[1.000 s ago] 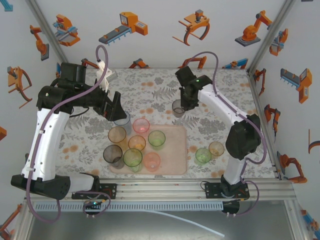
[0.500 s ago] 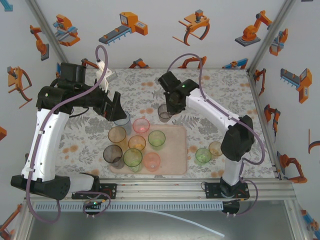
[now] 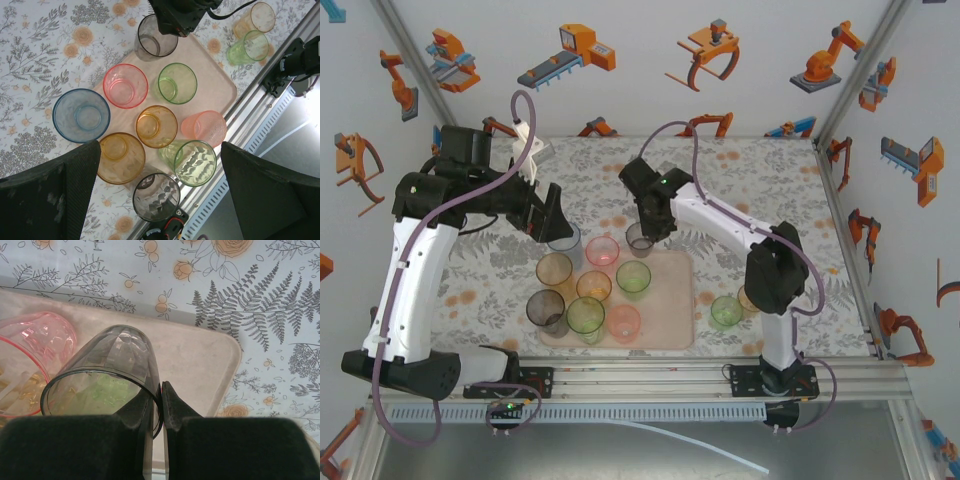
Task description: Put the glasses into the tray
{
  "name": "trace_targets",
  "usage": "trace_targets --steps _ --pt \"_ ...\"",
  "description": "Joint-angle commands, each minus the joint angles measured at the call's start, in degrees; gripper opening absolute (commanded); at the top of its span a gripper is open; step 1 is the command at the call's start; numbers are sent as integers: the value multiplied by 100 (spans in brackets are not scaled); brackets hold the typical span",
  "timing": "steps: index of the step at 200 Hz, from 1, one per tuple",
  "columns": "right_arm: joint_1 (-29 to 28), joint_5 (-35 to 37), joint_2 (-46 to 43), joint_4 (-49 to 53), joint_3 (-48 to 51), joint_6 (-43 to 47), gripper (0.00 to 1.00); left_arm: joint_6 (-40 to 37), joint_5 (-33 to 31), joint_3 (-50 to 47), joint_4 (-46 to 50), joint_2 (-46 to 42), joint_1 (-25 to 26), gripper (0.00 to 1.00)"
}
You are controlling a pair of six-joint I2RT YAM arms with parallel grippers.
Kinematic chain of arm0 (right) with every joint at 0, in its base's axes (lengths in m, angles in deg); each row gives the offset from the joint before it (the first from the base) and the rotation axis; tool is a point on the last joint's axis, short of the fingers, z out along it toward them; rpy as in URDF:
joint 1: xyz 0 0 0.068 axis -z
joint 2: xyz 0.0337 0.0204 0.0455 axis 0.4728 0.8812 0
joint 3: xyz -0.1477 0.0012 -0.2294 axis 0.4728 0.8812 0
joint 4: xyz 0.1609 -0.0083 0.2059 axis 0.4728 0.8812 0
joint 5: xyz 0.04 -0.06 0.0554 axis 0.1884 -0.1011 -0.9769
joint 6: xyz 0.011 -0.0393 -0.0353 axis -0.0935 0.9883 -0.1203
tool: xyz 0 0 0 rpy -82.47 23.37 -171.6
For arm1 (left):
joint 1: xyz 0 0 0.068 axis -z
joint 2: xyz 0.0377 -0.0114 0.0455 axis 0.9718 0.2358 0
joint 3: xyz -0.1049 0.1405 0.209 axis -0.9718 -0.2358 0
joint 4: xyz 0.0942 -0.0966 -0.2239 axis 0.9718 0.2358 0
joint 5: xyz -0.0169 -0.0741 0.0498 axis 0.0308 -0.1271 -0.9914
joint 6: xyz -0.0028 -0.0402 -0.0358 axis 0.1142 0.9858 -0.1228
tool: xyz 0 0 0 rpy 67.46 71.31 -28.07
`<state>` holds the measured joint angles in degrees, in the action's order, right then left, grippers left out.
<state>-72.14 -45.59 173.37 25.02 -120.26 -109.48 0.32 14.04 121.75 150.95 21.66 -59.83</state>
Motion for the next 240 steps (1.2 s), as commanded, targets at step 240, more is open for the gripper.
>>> trace_targets --steps 240 --pt "-161 117 513 -335 218 -269 12 -20 76 -58 32 -166 43 97"
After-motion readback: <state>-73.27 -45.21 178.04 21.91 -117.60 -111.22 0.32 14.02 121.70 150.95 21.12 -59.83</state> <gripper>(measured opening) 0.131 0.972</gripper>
